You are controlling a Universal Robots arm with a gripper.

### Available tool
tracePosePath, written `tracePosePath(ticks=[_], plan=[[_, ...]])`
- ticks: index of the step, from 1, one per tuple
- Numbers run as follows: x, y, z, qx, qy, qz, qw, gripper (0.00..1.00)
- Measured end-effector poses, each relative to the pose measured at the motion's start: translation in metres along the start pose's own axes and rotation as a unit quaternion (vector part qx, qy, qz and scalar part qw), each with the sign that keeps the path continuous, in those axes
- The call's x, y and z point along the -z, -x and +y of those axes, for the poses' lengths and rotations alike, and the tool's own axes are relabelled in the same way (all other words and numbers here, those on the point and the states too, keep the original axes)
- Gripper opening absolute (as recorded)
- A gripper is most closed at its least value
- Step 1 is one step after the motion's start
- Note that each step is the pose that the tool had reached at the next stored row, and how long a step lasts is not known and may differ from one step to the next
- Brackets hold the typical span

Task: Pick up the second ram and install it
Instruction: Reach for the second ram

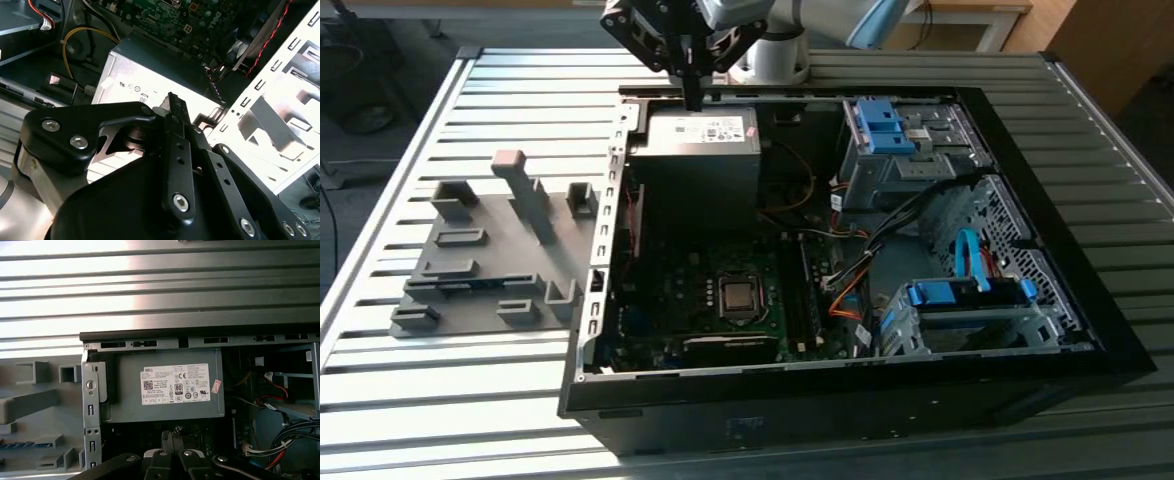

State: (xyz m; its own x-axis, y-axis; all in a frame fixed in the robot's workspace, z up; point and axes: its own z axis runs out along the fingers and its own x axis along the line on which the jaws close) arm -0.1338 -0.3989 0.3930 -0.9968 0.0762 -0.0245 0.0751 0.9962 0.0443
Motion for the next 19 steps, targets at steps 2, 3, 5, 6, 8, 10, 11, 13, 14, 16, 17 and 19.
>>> tracePosePath(ticks=[2, 3, 5, 6, 8, 10, 11, 13, 14, 16, 17, 19], plan=[[0.0000, -0.0006, 0.0000, 0.000, 0.0000, 0.0000, 1.0000, 0.11], [0.0000, -0.0008, -0.0001, 0.000, 0.0000, 0.0000, 1.0000, 0.11], [-0.0001, -0.0014, -0.0001, 0.000, 0.0000, 0.0000, 1.0000, 0.11], [-0.0001, -0.0016, -0.0001, 0.000, 0.0000, 0.0000, 1.0000, 0.11], [-0.0001, -0.0022, -0.0002, 0.000, 0.0000, 0.0000, 1.0000, 0.11], [-0.0001, -0.0028, -0.0002, 0.000, 0.0000, 0.0000, 1.0000, 0.11], [-0.0001, -0.0031, -0.0003, 0.000, 0.0000, 0.0000, 1.0000, 0.11], [-0.0001, -0.0038, -0.0003, 0.000, 0.0000, 0.0000, 1.0000, 0.11], [-0.0002, -0.0040, -0.0003, 0.000, 0.0000, 0.0000, 1.0000, 0.11], [-0.0002, -0.0049, -0.0004, 0.000, 0.0000, 0.0000, 1.0000, 0.11], [-0.0002, -0.0052, -0.0004, 0.000, 0.0000, 0.0000, 1.0000, 0.11], [-0.0002, -0.0058, -0.0004, 0.000, 0.0000, 0.0000, 1.0000, 0.11]])
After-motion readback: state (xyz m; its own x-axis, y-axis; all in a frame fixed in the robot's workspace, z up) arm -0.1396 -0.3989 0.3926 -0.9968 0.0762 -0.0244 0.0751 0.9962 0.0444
